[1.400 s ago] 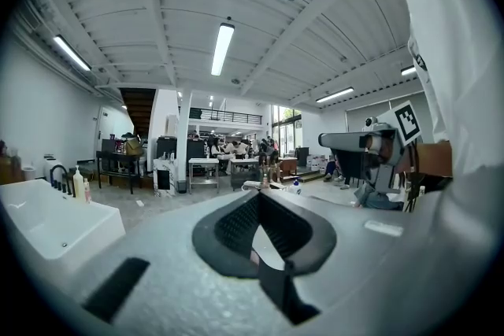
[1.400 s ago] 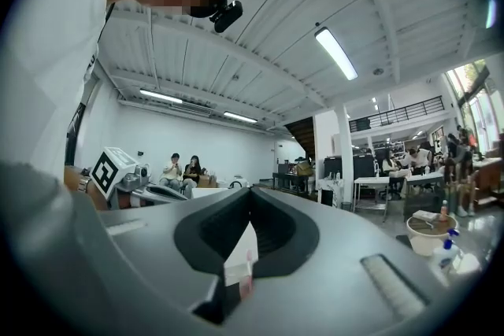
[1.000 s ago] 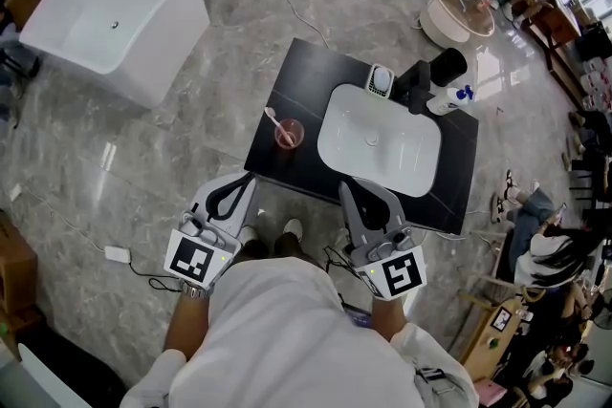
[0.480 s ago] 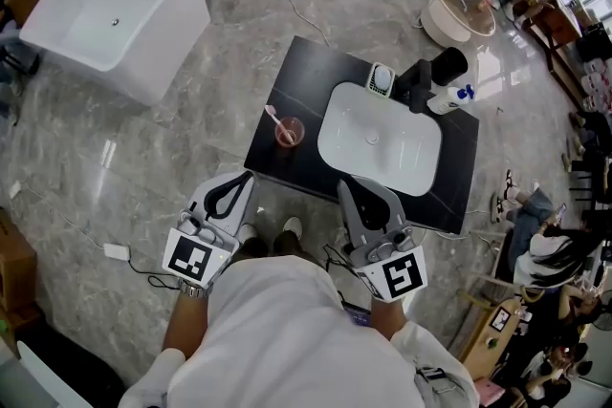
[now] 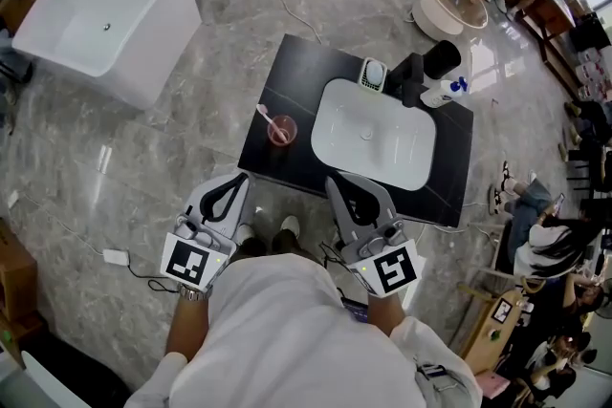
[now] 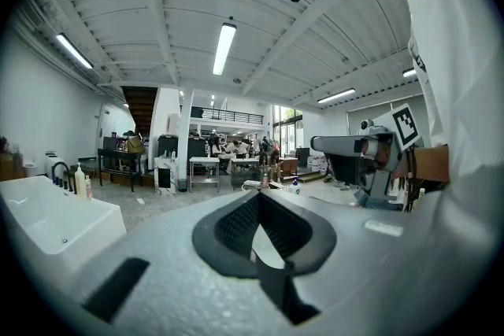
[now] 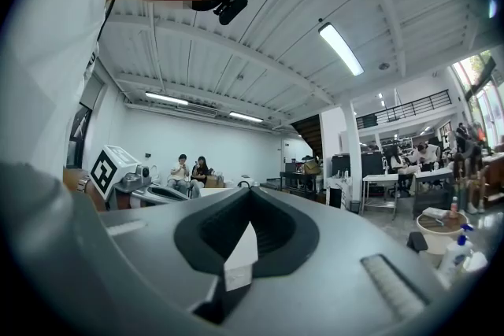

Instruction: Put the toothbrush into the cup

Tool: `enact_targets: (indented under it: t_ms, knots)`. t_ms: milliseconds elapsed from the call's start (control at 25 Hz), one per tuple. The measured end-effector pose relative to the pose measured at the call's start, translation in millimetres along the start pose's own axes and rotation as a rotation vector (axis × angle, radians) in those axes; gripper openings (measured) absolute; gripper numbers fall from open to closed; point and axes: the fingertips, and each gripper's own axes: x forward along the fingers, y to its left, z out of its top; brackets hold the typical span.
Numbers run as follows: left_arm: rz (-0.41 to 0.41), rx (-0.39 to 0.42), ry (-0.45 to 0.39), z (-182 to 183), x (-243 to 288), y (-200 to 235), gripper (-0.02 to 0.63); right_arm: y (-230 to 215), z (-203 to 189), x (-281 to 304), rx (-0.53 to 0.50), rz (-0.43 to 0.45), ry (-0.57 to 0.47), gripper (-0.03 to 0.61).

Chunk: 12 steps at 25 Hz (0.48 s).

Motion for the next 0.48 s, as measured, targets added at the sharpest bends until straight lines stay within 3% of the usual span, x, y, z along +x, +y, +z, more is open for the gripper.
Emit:
enact_targets:
  t_ms: [480]
  knots:
    - [0.028,0.011,0.028,-8.5,-8.3,3.3,0.002,-1.5,3.0,-1.3,0.0,0.003,-0.006,0.011]
